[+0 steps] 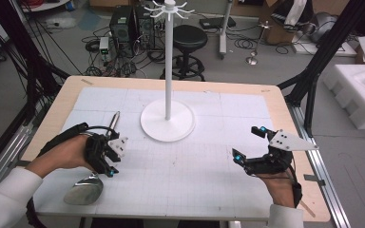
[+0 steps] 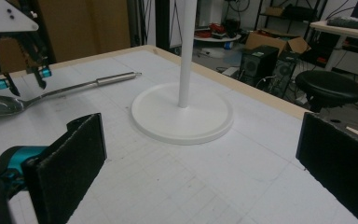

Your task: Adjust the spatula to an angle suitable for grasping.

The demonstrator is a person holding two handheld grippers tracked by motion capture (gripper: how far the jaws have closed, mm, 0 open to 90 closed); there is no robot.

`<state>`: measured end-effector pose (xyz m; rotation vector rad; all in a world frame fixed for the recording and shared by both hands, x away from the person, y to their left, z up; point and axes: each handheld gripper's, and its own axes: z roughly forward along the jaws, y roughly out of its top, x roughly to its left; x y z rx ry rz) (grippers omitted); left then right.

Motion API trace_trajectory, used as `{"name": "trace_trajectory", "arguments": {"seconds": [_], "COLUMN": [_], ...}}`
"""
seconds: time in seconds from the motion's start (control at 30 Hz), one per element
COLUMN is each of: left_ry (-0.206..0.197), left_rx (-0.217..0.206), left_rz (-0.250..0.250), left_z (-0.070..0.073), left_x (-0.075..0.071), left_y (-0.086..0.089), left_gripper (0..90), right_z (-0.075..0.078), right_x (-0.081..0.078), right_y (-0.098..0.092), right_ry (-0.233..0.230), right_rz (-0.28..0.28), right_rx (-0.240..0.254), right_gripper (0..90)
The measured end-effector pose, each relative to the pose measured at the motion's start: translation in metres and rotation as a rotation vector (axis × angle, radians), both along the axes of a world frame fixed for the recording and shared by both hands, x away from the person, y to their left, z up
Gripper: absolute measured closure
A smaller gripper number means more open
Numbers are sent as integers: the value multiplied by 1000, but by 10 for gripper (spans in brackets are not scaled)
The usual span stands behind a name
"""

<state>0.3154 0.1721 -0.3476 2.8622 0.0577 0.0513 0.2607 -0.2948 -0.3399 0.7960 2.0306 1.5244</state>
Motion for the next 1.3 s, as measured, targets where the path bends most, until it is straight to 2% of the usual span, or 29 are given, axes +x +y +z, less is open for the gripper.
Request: {"name": "trace_trajectory", "arguments": {"seconds": [0.03,0.07,0.13,0.17,0.27,0.3,0.33,0.4,0.43,0.47,0.53,0.57,0.63,0.67,0.73,0.77,0.8,0.83,0.87,0.9,0.93,0.97,1.0,1.03,1.13,1.2,1.3], "left_ry": [-8,-13,-60,-71,-73,-63,-65,-67,-54,-54,-59,-70,-69,-69,-77,-65,-65,-61,-61,-62,-62,-64,-64,-55,-30,-26,-10], "left_rx": [-18,-36,-51,-73,-89,-107,-115,-119,-141,-141,-162,-183,-189,-189,-179,-186,-186,-188,-188,-179,-179,-172,-172,-167,-167,-165,-158], "left_rz": [19,30,54,76,91,104,119,134,194,194,230,268,311,311,350,388,388,429,429,472,472,518,518,560,609,616,652], "left_z": [1,2,5,8,9,11,11,12,15,15,18,19,20,20,21,21,21,21,21,20,20,18,18,16,13,11,9], "left_x": [1,3,5,6,6,7,8,10,13,13,16,20,23,23,27,31,31,34,34,37,37,40,40,43,48,50,55], "left_y": [1,3,4,4,4,4,4,4,5,5,7,10,13,13,16,19,19,21,21,24,24,26,26,29,33,35,37], "left_gripper": [446,446,273,261,212,172,143,29,17,17,17,17,17,17,17,17,17,17,17,17,17,17,17,17,18,18,18], "right_z": [0,0,1,1,1,1,1,1,1,1,2,2,1,1,1,2,2,1,1,1,1,1,1,1,0,0,1], "right_x": [0,0,0,0,0,0,0,0,0,0,-1,-1,-1,-1,-1,-1,-1,-1,0,0,0,0,0,0,0,0,0], "right_y": [0,0,0,0,0,0,0,0,0,0,0,0,0,0,0,0,0,0,0,0,0,0,0,0,1,1,0], "right_ry": [1,1,0,-4,-5,-6,-6,-6,-6,-6,-5,-5,-4,-4,-4,-1,-1,-4,-4,-3,-3,-2,-2,-2,-2,-2,-3], "right_rz": [0,0,1,-1,0,0,0,0,-1,-1,1,0,0,0,-1,-1,-1,-1,-1,0,0,2,2,3,2,2,1], "right_rx": [1,1,0,-1,-1,-1,-1,-1,0,0,0,1,-1,-1,-1,0,0,-3,-3,-4,-4,-3,-3,-3,-6,-6,-7], "right_gripper": [5,5,5,5,5,5,5,5,5,5,5,5,5,5,5,5,5,5,5,5,5,5,5,5,5,5,5]}}
